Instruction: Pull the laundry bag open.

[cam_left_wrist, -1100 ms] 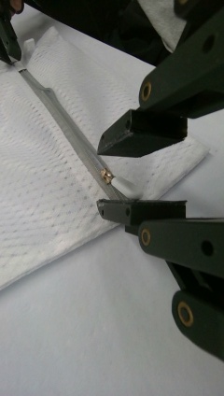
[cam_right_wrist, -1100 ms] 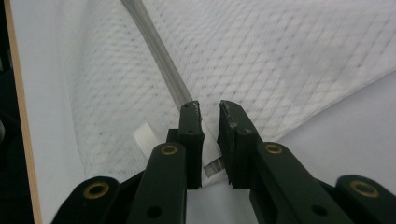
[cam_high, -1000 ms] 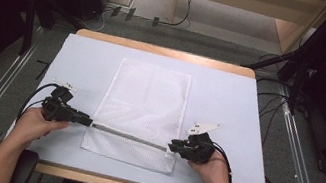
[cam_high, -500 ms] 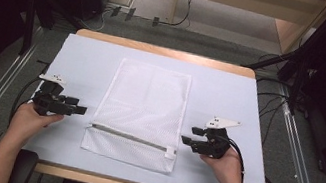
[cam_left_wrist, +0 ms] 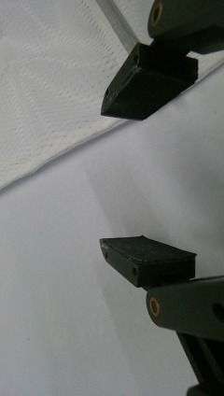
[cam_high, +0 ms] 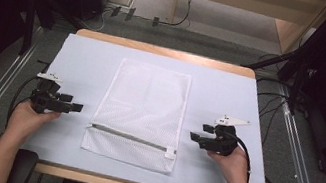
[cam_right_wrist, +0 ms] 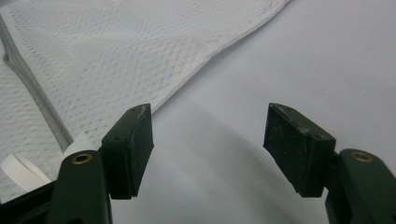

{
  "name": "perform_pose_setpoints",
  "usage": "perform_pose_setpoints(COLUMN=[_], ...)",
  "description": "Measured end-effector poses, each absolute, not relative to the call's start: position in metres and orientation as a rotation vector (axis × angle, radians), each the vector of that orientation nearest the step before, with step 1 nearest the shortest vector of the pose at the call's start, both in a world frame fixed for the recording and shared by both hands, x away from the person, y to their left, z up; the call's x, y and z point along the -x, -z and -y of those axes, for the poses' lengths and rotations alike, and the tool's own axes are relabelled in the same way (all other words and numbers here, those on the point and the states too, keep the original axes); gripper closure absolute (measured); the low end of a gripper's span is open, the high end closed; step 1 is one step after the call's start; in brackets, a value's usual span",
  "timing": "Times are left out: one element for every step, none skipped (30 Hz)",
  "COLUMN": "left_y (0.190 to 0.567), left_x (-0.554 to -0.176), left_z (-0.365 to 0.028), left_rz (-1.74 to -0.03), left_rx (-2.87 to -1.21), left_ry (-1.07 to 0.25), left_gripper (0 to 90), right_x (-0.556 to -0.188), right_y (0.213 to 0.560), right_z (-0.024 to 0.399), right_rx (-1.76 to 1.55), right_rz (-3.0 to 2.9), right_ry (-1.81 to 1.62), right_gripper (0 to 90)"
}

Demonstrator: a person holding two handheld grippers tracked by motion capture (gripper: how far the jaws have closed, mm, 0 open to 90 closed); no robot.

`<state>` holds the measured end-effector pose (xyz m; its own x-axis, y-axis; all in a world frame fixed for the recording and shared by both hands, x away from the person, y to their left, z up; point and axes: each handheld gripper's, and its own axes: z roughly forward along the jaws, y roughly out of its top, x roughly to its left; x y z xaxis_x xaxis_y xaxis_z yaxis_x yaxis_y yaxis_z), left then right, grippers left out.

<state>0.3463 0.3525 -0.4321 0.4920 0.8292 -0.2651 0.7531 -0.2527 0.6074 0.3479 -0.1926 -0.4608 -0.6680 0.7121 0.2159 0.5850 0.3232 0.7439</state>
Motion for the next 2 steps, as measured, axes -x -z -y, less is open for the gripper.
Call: perform_pose_setpoints(left_y=[0.4324,0.4328], left_x=[-0.3465,-0.3469], left_z=[-0.3526,-0.353], left_rz=[-1.299,-1.297], left_rx=[-2.044,-2.048], left_ry=[-0.141,-0.14], left_gripper=[30.4,30.2], right_x=[-0.348,-0.348], right_y=[0.4609,0.461], right_z=[0.1926,0.1926], right_rx=[-1.201,-1.201], right_rz=[-2.427,-2.427], right_ry=[-1.265,-1.265], right_gripper=[34.1,33.9])
